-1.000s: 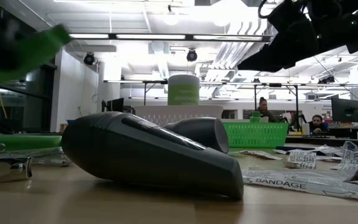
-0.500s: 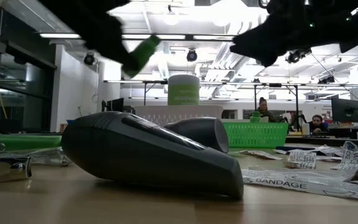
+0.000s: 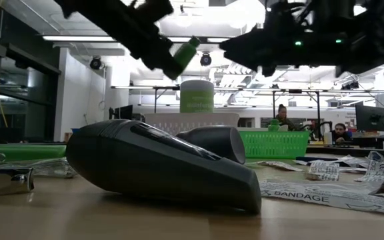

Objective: Pick & Place Travel size toiletries
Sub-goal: Put the green shampoo into the small white bin

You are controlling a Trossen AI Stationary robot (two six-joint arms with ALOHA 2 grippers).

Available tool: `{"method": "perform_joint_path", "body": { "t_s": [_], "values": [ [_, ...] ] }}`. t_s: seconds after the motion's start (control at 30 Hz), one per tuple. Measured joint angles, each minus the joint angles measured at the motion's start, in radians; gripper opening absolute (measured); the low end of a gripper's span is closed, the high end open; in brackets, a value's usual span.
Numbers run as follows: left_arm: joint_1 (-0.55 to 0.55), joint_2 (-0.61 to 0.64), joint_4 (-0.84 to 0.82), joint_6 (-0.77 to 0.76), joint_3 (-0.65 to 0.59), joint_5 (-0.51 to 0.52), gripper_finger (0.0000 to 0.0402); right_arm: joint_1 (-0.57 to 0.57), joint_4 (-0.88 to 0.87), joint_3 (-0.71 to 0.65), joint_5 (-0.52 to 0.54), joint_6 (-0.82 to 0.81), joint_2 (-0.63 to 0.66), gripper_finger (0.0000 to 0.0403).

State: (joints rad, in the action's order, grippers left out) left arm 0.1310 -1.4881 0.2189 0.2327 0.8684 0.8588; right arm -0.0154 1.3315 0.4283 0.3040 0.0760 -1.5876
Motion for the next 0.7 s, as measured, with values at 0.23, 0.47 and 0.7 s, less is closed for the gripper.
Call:
{"method": "perform_joint_path", "body": {
  "t_s": [0.23,0.47,0.7],
  "values": [
    [-0.021,-0.111,0.21,0.129,0.0,0.021,0.0113,-0.002,0.015,0.123,0.017,-0.03,-0.122,0.0319],
    [-0.019,-0.13,0.297,0.163,0.001,0.023,0.0113,0.004,0.006,0.193,0.084,-0.057,-0.168,0.0322],
    [-0.019,-0.13,0.31,0.163,0.001,0.015,0.0113,0.039,-0.042,0.215,0.075,-0.087,-0.169,0.0275]
  ]
}}
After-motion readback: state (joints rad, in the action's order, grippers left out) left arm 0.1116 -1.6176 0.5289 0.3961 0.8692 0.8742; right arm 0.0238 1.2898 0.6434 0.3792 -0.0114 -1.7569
